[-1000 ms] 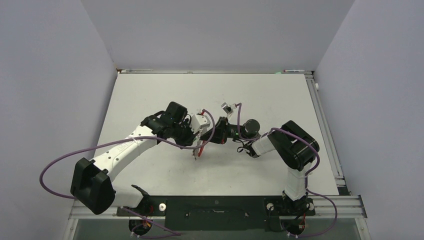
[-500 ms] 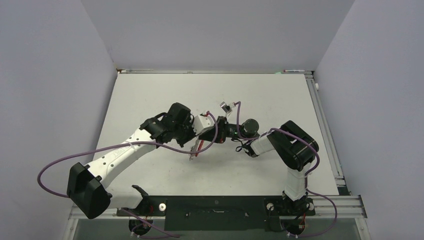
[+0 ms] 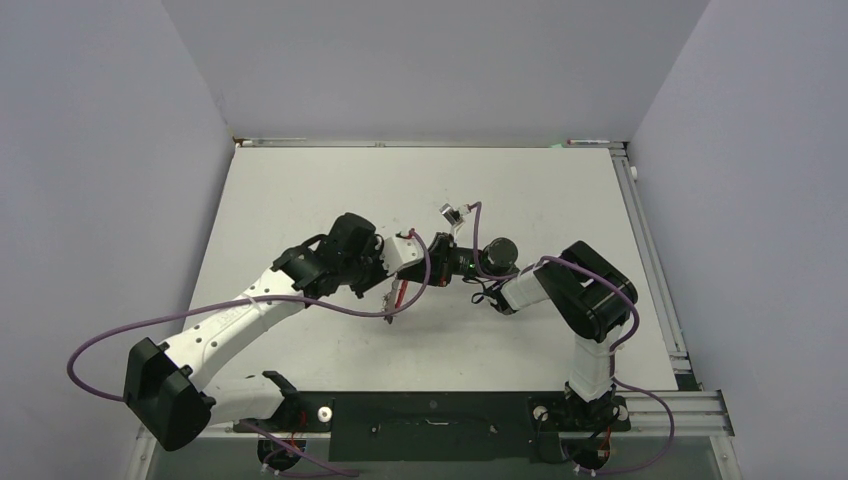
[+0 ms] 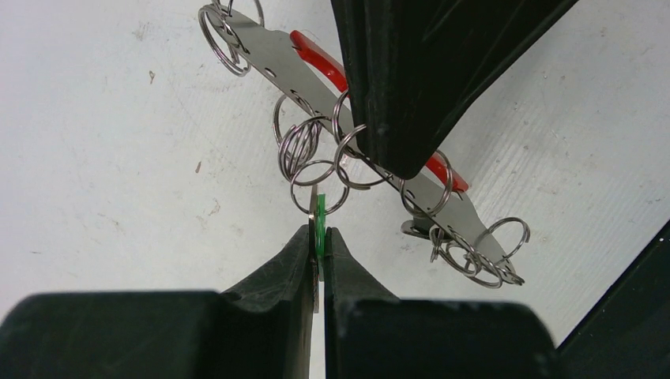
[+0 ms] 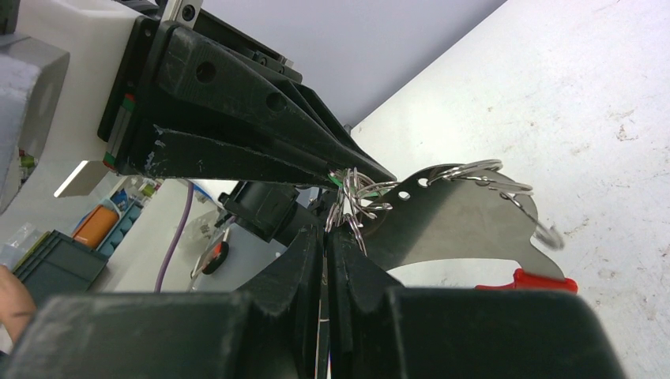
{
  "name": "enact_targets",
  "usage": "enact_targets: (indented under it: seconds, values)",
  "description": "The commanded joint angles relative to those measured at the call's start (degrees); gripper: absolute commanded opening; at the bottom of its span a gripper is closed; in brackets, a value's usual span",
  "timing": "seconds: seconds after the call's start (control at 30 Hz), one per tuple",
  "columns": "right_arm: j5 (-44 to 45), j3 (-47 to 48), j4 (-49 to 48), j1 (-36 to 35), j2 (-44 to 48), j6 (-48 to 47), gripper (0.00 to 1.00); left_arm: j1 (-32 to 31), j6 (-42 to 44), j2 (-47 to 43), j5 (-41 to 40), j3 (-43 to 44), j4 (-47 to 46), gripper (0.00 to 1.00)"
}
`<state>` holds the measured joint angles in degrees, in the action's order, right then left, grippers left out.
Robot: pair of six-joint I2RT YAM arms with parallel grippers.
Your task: Remove the keys from the keyring
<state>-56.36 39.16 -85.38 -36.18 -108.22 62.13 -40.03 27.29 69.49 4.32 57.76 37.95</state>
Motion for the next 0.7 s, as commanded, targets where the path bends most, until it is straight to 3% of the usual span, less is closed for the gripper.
enact_targets:
  seconds: [0.0,0.47,0.67]
  values:
    - [-0.23,1.59,-16.66,-0.67,2.40,0.40,0.05,-0.48,-0.23,-1.57,-0.69,-0.01,-3.52,0.00]
    - [-3.97,0.50,-16.84,-1.70,2.58,-3.66,0.05,-0.40,-2.65,-1.14,1.12,3.75,-1.80,0.00]
    - [-4.02,0.13,-12.48,-1.74,3.32,-7.45,0.05,-0.40,-2.00,-1.76,3.68,5.22,0.32,0.00]
